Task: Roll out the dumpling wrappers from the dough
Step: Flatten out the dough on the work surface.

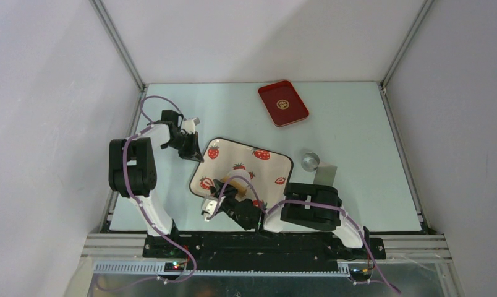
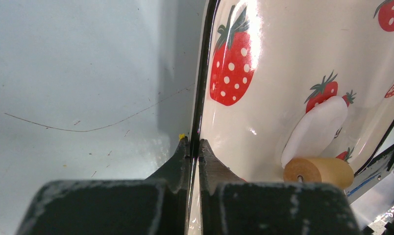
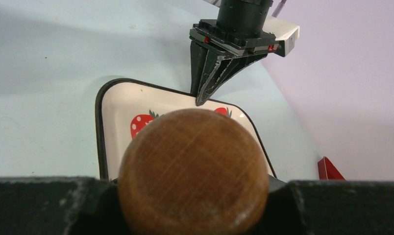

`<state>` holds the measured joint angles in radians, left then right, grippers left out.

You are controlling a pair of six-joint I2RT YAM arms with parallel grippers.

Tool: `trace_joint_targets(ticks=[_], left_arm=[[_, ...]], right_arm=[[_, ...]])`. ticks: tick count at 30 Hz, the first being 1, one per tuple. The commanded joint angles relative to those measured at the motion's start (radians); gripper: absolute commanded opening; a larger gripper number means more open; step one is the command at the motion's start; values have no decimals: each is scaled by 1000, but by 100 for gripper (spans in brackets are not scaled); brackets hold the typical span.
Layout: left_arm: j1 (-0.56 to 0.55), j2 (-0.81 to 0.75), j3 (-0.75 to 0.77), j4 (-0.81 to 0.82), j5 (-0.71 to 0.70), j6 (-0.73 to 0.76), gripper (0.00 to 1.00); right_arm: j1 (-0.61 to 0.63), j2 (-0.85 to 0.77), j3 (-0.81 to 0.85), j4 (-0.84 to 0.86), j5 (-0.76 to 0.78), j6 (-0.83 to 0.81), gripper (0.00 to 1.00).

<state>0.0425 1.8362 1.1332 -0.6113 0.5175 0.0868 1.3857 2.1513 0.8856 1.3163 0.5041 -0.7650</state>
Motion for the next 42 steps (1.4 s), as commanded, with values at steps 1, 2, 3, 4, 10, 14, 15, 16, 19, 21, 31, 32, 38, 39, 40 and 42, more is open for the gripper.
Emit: trace_joint_targets(ticks=[1,2,3,4,10,14,15,16,19,21,31,32,38,39,40,42], left_arm=[[6,-45,4,31,35,-3,0],[6,-45,5,30,34,-3,0],[7,-44,5,31,33,-2,0],[6,-44,4,31,33,-2,0],[5,-42,4,32,28,-1,0],[6,-42,5,31,24,-1,0],[6,-41,5,31,23,1,0],[6,-42,5,31,22,2,0],[5,-43,5,30,21,1,0],[6,-43,6,30,19,1,0],[8,-46,4,30,16,4,0],[8,-41,4,31,18,4,0],[8,-29,10,30,25,6,0],[7,-30,10,30,25,6,0],[8,-33,10,30,27,7,0],[7,-35,9,31,32,6,0]], right_arm=[[14,26,-22,-23,-10,34,0],[14,27,-22,-22,-10,33,0],[15,26,-22,-17,-9,30,0],[15,26,-21,-12,-6,27,0],[9,-17,2,42,9,-67,0],[13,-47,16,77,26,-132,0],[13,-53,26,88,37,-142,0],[12,-56,33,90,43,-158,0],[1,-76,67,95,71,-186,0],[-18,-80,84,92,83,-199,0],[-178,-121,119,-120,141,-53,0],[-194,-128,123,-148,141,-37,0],[-193,-130,156,-290,143,73,0],[-187,-119,157,-278,152,60,0],[-177,-95,161,-246,156,52,0],[-165,-66,170,-214,161,38,0]])
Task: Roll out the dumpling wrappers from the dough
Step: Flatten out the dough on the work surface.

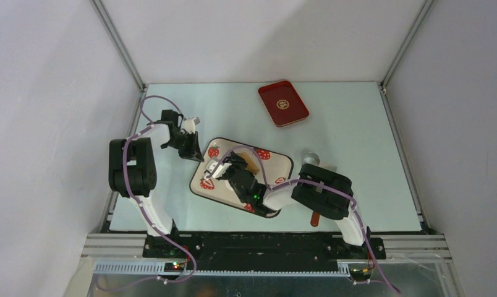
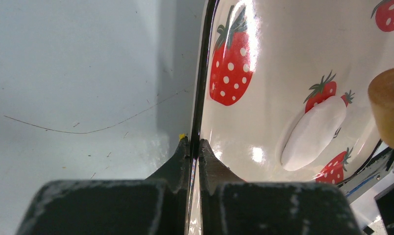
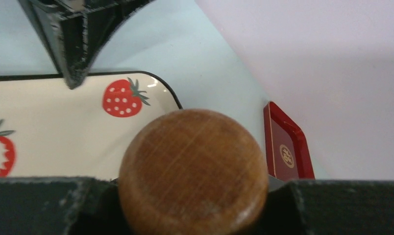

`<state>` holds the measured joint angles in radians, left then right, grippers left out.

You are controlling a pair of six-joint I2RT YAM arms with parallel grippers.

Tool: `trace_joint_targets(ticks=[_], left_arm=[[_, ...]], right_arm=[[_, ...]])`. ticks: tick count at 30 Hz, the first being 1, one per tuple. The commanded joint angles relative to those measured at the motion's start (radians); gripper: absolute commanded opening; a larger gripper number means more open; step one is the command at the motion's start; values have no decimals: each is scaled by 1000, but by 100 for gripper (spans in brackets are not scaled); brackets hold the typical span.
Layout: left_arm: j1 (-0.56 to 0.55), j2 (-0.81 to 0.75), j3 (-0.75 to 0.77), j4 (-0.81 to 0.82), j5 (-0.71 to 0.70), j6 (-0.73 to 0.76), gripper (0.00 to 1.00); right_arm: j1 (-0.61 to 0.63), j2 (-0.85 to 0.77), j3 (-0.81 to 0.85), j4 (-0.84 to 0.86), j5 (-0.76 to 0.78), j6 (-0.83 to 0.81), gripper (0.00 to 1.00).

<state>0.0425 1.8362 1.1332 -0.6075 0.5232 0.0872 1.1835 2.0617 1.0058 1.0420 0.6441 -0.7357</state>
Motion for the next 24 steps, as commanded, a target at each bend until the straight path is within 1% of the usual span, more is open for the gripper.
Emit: trace_joint_targets(ticks=[1,5,13,24], left_arm=[[8,-36,9,27,28,6,0],[8,-42,7,26,35,6,0],[7,-51,7,26,48,3,0],[7,-57,5,26,50,0,0]], right_arm=[[45,31,54,52,21,13,0],[56,71,85,5,34,46,0],[62,129,86,-33,46,90,0],[161,142,77,-14,55,101,0]])
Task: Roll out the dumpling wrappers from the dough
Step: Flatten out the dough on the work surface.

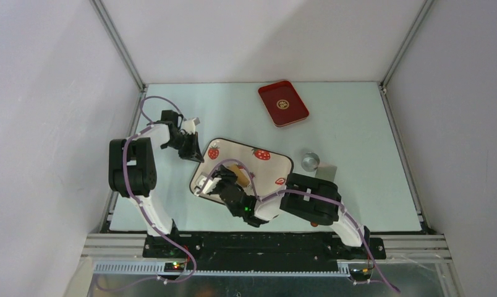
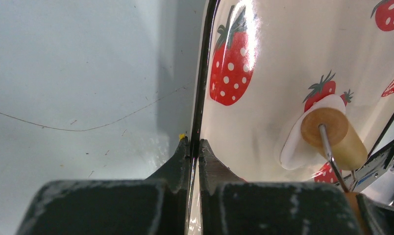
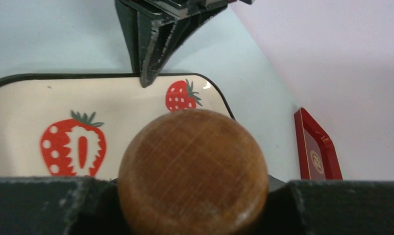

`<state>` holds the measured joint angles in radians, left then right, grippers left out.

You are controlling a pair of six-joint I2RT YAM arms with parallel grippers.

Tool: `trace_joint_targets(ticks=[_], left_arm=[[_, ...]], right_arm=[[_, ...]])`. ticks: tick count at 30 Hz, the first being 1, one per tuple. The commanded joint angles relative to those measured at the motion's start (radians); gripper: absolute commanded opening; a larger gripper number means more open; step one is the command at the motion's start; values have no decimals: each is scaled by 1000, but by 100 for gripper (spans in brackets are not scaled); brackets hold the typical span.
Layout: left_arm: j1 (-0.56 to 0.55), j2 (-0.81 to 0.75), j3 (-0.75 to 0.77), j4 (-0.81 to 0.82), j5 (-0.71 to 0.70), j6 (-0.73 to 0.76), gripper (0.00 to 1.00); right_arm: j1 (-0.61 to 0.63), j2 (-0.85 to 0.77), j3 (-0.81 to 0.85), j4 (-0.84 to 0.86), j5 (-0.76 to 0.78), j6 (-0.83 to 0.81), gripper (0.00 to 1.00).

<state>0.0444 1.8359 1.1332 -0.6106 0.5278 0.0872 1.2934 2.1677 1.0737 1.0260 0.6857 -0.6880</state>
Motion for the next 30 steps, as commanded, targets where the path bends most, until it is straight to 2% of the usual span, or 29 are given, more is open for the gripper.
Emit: trace_joint_targets(ticks=[1,30], left_arm=[[6,-57,5,29,45,0,0],[11,-59,2,31,35,-2,0]], right_arm=[[54,38,9,3,15,52,0],[106,39,8,19,38,51,0]])
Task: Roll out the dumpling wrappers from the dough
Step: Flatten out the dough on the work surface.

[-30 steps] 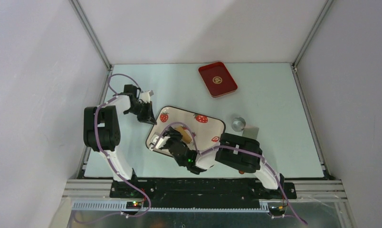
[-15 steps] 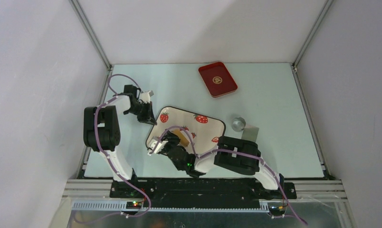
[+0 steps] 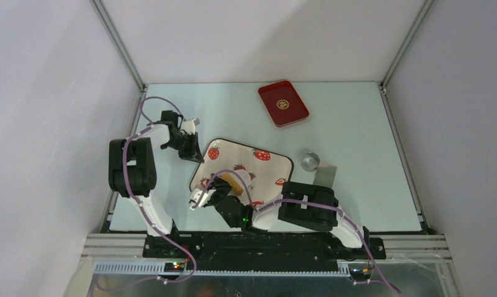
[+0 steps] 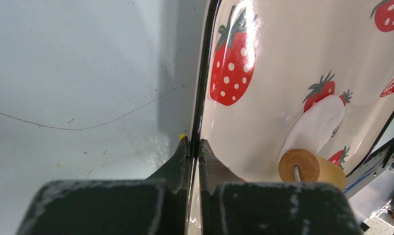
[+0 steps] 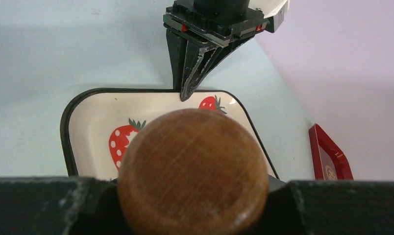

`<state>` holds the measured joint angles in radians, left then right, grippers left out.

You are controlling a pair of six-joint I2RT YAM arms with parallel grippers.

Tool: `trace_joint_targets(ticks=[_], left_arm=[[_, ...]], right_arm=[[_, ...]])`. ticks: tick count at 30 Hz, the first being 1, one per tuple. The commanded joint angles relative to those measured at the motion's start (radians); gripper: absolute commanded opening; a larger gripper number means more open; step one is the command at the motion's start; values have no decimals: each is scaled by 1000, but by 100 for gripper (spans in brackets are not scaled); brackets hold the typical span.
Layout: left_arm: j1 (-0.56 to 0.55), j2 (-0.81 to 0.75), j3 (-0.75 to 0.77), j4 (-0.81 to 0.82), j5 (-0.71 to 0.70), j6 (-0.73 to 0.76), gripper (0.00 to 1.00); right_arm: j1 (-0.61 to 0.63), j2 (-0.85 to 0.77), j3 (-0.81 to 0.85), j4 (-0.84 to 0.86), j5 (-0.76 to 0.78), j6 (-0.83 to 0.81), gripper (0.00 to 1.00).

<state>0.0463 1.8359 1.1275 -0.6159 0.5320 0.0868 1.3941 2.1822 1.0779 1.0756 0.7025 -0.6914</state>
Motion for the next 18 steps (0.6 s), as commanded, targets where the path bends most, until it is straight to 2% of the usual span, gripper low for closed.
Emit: trace_joint_targets(ticks=[1,13,18], left_arm=[[11,-61,7,35,31,-2,0],[16,-55,7,35,32,-3,0],[17,-54,8,36,35,-4,0]], right_arm=[[1,27,4,-38,23,58,0],[-70,52,13,24,159,50,0],[-82,115,17,182,228,-52,0]])
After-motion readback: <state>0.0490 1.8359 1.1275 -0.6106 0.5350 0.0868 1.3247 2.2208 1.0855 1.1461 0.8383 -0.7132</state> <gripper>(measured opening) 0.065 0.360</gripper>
